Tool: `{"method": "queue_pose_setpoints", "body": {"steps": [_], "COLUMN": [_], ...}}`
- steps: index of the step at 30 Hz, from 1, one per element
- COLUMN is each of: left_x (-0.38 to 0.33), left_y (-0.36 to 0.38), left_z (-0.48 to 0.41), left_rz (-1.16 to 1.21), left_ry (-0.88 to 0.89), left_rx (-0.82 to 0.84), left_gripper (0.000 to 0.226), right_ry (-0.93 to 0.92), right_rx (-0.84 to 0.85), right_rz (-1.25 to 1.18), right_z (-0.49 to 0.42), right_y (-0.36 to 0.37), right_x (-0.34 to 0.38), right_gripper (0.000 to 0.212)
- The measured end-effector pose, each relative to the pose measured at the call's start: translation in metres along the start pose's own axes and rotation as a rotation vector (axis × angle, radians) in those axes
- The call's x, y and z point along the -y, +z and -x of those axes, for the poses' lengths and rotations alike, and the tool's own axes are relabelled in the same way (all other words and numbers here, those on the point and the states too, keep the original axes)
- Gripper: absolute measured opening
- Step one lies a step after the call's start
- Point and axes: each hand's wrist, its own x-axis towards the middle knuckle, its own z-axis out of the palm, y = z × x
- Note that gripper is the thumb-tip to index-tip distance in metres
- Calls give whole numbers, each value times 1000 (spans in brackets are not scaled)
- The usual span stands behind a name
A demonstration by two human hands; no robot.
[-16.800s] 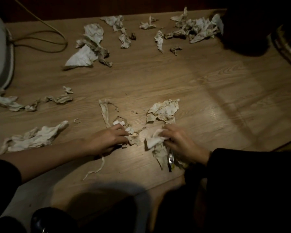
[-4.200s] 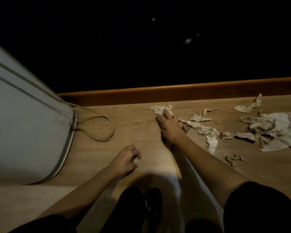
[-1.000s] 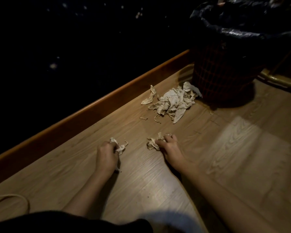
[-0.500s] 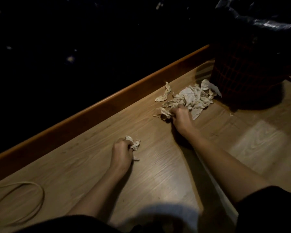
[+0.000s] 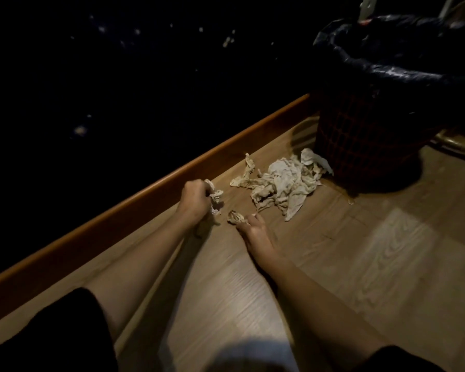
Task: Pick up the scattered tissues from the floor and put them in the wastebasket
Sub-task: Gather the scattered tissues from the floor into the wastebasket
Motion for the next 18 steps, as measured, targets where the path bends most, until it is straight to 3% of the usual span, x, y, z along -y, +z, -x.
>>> {"method": "queue_pose_setpoints", "body": {"steps": [6,13,18], "left_x": [-52,-197,-304], "left_y": [2,-73,-111], "left_z": [-14,-63,-86], "left_rz": [20,176,294], "left_ry": [185,511,567], "left_rx": [37,-178,-194], "left_gripper": [20,17,21], "right_ry": [23,-160,83], "right_rx": [-134,-452,-483], "right_rz": [-74,44,29], "right_z": [-8,-76,-114], "right_y": [-67,-254,-349], "right_x": [-42,-63,-90], "right_gripper": [21,25,14]}}
